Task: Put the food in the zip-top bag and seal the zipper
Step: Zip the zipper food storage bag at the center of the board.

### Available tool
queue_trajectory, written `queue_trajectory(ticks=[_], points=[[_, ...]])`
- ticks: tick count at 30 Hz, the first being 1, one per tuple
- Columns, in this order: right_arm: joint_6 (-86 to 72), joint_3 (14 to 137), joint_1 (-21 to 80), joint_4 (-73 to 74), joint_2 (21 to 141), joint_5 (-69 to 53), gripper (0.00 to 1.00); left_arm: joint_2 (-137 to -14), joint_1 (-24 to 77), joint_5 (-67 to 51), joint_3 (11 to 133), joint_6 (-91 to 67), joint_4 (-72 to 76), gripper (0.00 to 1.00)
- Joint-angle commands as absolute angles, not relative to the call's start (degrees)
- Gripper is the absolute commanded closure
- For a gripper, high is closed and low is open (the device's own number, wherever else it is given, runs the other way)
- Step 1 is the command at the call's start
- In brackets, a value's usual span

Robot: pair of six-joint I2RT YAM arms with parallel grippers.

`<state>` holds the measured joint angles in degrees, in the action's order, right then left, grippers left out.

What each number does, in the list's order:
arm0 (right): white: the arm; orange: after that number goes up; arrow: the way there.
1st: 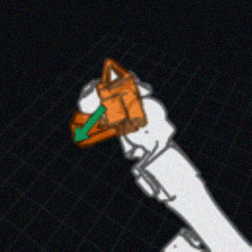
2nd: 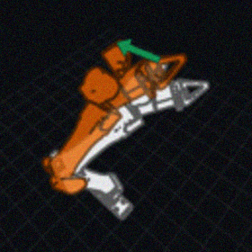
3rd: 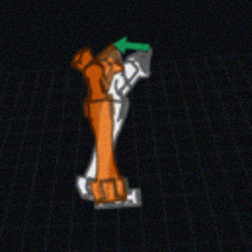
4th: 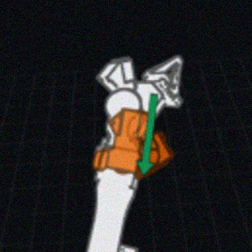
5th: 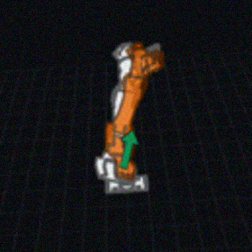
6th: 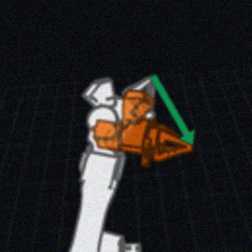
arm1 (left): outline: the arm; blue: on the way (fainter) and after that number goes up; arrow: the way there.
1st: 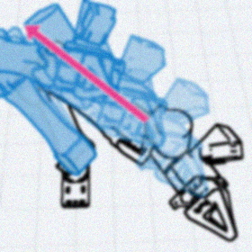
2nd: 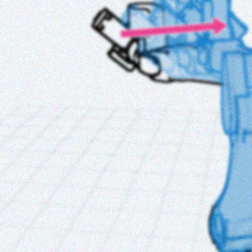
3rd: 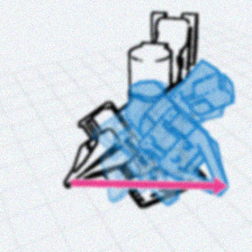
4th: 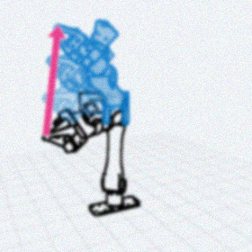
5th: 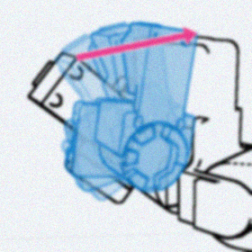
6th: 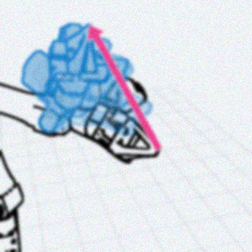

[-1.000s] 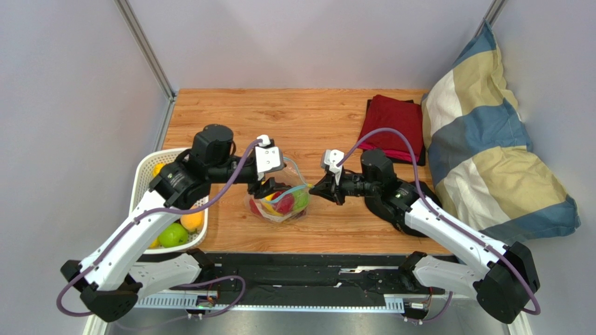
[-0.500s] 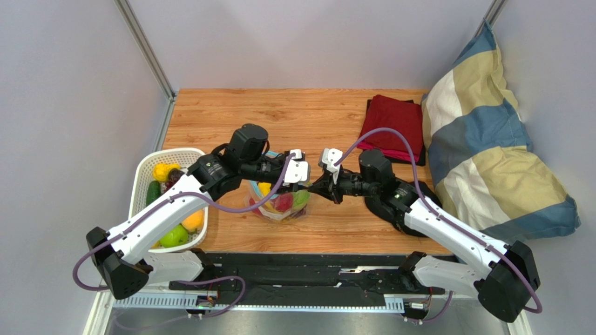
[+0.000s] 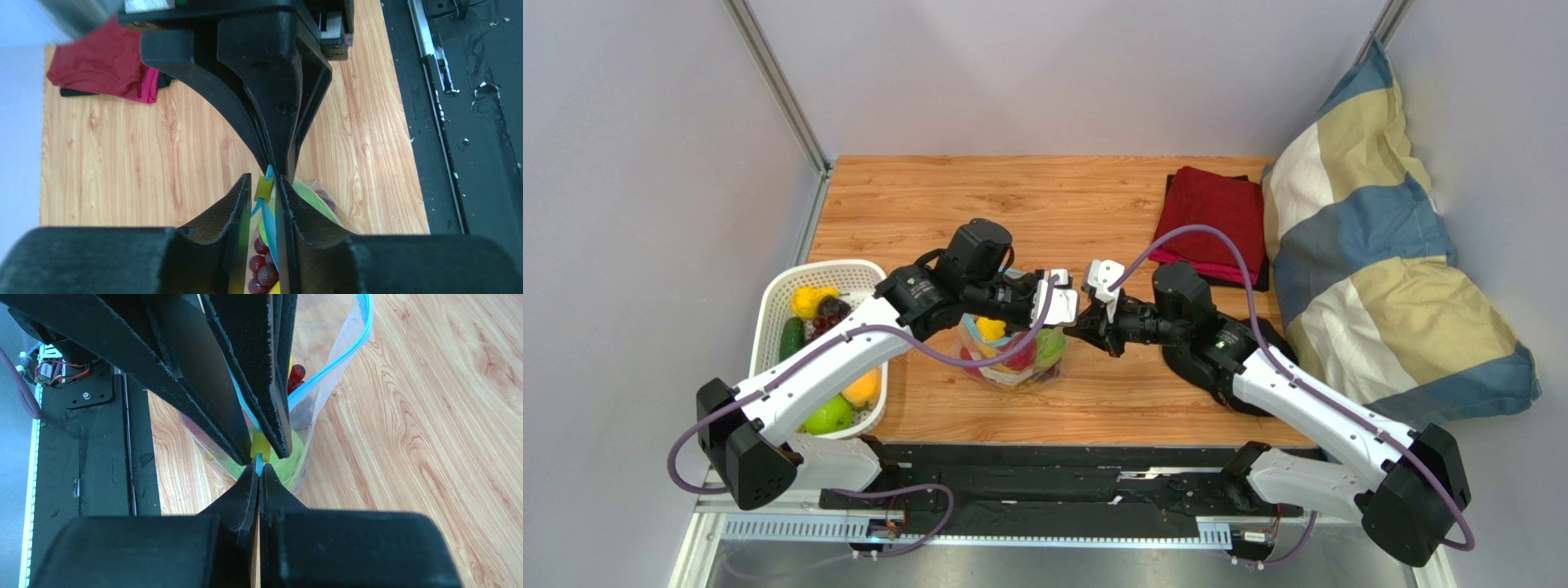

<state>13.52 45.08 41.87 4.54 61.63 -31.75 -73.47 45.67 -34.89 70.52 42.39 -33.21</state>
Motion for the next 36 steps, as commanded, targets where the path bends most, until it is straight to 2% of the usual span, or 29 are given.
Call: queue_trajectory(ticks=[1,5,10,23,24,25,26,27,29,32,36], points=[[17.22,48.34,42.19,6.14,59.33,-32.16,1.0,-73.48,45.79,-34.46,70.4,45.7,-35.94,0.78],[18.28,47.99,42.19,6.77,58.36,-32.52,1.0,-73.21,45.62,-34.28,70.49,46.05,-38.75,0.93],[18.72,46.76,41.92,6.68,57.13,-31.82,1.0,-72.33,43.25,-33.84,70.49,46.84,-40.25,0.99],[17.06,45.26,40.34,7.12,55.02,-31.81,1.0,-69.79,37.79,-31.82,70.84,48.87,-44.47,1.0],[16.7,45.87,40.34,7.47,55.45,-32.6,0.94,-69.61,37.79,-32.95,71.01,48.87,-44.56,1.0],[16.18,47.71,40.34,8.51,56.07,-33.74,0.8,-69.52,37.79,-33.65,71.28,48.52,-44.39,1.0],[15.74,48.51,40.34,8.7,57.55,-35.66,0.53,-69.52,37.79,-34.71,71.98,48.08,-43.95,1.0],[15.3,49.3,40.34,8.53,58.18,-36.29,0.44,-69.52,37.88,-36.63,72.59,46.51,-43.86,1.0],[14.94,51.05,40.43,7.91,60.1,-37.52,0.36,-70.83,37.88,-38.23,74.69,44.92,-43.77,1.0],[15.29,52.73,40.43,7.65,61.87,-38.32,0.31,-72.33,38.41,-39.37,76.98,42.89,-43.94,1.0],[15.12,54.05,40.78,7.38,64.5,-39.72,0.32,-73.04,39.46,-39.81,78.13,42.45,-43.51,1.0]])
